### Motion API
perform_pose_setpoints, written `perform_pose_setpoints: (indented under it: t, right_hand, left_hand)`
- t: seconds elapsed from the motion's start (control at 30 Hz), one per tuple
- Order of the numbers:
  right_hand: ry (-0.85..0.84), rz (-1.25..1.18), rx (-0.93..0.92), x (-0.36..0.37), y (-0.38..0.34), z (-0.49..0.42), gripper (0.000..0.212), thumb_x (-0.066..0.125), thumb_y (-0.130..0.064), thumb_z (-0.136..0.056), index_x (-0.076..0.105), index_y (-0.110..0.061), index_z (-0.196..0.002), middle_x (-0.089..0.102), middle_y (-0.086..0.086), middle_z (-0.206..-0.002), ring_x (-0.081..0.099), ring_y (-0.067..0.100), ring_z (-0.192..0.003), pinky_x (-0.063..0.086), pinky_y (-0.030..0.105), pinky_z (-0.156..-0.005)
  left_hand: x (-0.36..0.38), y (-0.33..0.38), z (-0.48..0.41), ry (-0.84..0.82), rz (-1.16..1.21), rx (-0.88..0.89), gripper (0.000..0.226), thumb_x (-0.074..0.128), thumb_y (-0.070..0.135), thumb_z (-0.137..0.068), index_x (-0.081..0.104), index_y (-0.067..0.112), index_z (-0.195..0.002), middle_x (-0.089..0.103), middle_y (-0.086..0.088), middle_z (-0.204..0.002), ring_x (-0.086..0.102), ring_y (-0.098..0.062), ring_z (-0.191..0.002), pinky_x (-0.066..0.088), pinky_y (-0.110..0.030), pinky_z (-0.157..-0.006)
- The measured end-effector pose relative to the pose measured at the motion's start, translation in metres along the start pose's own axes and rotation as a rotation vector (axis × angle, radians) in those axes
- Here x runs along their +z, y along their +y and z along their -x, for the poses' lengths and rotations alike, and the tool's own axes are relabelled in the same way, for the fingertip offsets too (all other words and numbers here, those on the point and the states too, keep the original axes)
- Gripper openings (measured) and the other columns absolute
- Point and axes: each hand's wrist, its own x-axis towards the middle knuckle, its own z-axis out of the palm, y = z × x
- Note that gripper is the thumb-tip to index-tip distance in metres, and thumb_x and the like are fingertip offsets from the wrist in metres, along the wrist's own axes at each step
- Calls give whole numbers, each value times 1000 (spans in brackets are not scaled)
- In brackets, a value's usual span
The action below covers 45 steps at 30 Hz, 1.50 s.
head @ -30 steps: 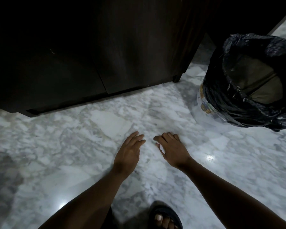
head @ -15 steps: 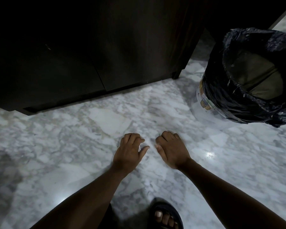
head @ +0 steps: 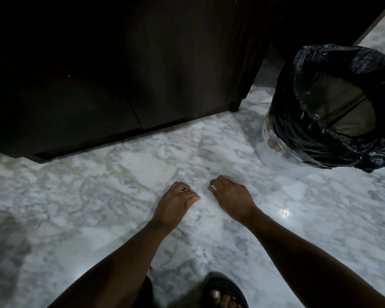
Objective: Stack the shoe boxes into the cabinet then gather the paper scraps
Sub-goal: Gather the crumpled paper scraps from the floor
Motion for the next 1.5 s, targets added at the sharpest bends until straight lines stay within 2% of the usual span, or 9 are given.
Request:
perform_pose_setpoints:
  t: [0.17, 0.27, 0.43, 0.73, 0.97, 1.1, 1.2, 1.37, 1.5]
  right_hand:
    - [115, -489, 668, -21, -5, 17, 20, 51, -30, -102, 65, -16, -102, 65, -6, -94, 61, 9, -79, 49, 27, -70]
    - [231, -609, 785, -40, -10, 39, 13, 53, -28, -101, 63, -20, -97, 64, -7, -72, 60, 7, -62, 46, 25, -58]
    - [412, -727, 694, -116, -25, 30, 16, 56, -25, -100, 58, -28, -85, 54, -8, -61, 50, 6, -52, 39, 19, -52]
    - [782, -590, 469, -329, 26, -33, 14, 56, -27, -100, 59, -16, -92, 56, -7, -59, 56, 5, -52, 38, 16, -51]
    - [453, -513, 737, -343, 128, -63, 16, 52, -22, -100, 61, -10, -106, 64, 9, -80, 55, 21, -64, 36, 28, -57]
    - [184, -518, 874, -322, 161, -64, 29, 49, -16, -99, 57, -6, -73, 56, 9, -61, 46, 22, -53, 34, 28, -51]
    - [102, -626, 965, -312, 173, -62, 43, 47, -29, -104, 49, -9, -67, 44, 6, -58, 40, 20, -52, 32, 31, -57]
    - [215, -724, 1021, -307, 180, -63, 66, 32, -52, -104, 65, 4, -112, 61, 14, -94, 56, 22, -79, 41, 30, -69]
    - [283, -704, 1032, -310, 189, -62, 56, 40, -45, -104, 67, 3, -107, 63, 11, -82, 55, 24, -73, 42, 37, -71]
  left_hand:
    - [3, 17, 3, 109, 174, -315, 6, 81, 11, -79, 80, 16, -83, 63, 6, -91, 58, 0, -87, 45, -6, -80]
    - [11, 44, 19, 223, 305, -467, 17, 82, 4, -77, 79, 20, -78, 67, 5, -84, 64, -1, -83, 50, -16, -78]
    - [-3, 103, 5, 326, 375, -413, 12, 72, 28, -83, 77, 18, -79, 69, 10, -82, 63, 1, -80, 51, -20, -77]
    - [-81, 248, -192, 439, 548, -115, 6, 75, 9, -85, 77, 12, -90, 70, 3, -87, 63, -3, -80, 45, -6, -74]
    - [-48, 315, -271, 228, 561, -227, 15, 77, 19, -76, 67, 29, -73, 71, 4, -80, 66, -11, -73, 47, -18, -60]
    - [-22, 311, -297, 97, 504, -359, 6, 76, 15, -78, 72, 12, -80, 68, -2, -77, 58, -7, -60, 37, -12, -50]
    - [-5, 303, -307, 11, 514, -376, 13, 74, 17, -85, 74, 6, -93, 71, -8, -91, 60, -14, -72, 42, -19, -59]
    - [11, 289, -316, -49, 474, -354, 48, 60, 57, -88, 69, 14, -108, 66, -5, -109, 63, -23, -100, 52, -35, -84]
    - [12, 287, -316, -89, 415, -343, 50, 48, 59, -91, 64, 18, -114, 61, -5, -122, 56, -26, -112, 47, -44, -97]
